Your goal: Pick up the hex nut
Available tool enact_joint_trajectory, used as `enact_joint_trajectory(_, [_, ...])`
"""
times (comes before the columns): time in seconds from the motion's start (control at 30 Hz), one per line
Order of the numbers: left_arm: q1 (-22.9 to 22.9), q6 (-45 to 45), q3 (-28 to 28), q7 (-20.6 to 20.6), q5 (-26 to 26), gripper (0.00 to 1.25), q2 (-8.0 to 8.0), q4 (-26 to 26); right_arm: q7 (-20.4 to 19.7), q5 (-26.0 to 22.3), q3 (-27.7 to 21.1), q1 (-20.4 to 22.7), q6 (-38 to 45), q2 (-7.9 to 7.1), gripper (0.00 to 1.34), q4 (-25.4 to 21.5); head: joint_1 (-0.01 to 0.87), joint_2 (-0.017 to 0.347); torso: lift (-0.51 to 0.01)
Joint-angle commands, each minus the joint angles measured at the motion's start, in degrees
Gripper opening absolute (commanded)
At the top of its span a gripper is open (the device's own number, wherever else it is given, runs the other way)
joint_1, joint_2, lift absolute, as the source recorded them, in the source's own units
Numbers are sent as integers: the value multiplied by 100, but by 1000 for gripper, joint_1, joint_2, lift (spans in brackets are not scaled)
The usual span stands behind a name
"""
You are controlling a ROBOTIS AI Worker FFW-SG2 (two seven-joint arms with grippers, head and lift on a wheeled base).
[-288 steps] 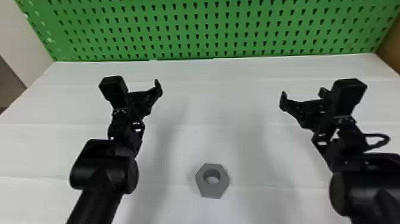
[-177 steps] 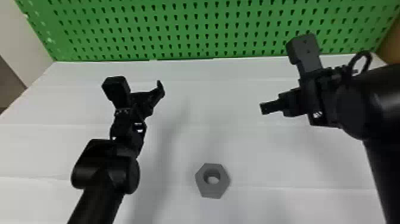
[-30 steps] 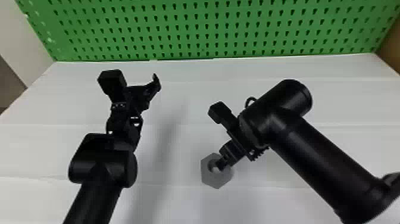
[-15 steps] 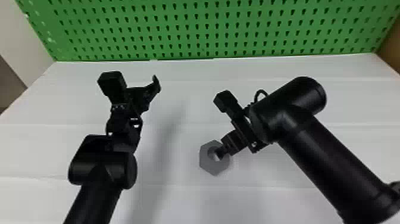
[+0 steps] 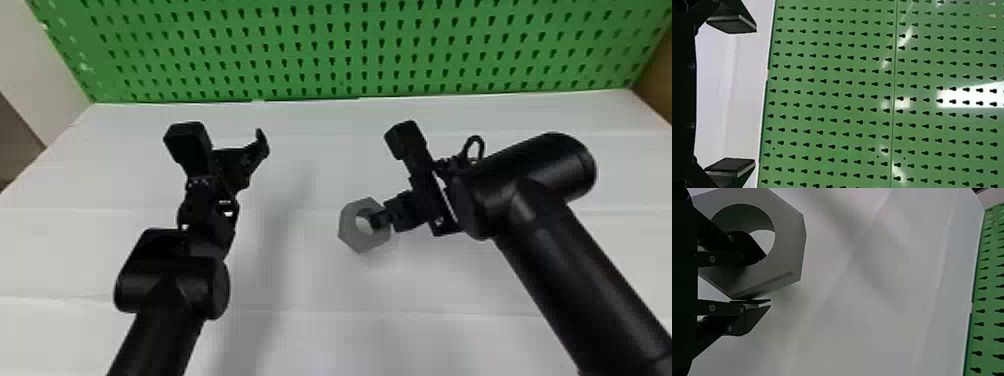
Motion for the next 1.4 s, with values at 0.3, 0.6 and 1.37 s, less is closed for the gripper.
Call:
enact_joint_trajectory(0.3, [18, 0, -44, 0, 0, 1158, 0, 0, -9, 419, -850, 528, -842, 34, 460, -685, 785, 152, -79])
enact_joint_trajectory(0.6, [36, 0, -70, 0, 9, 1158, 0, 0, -527, 305, -1404, 976, -1378, 34, 459, -1203, 785, 152, -79])
enact_joint_trajectory(1.37, [54, 0, -114, 0, 53, 1158, -9, 0, -1916, -20, -2186, 2005, -3250, 192, 445, -1854, 785, 152, -79])
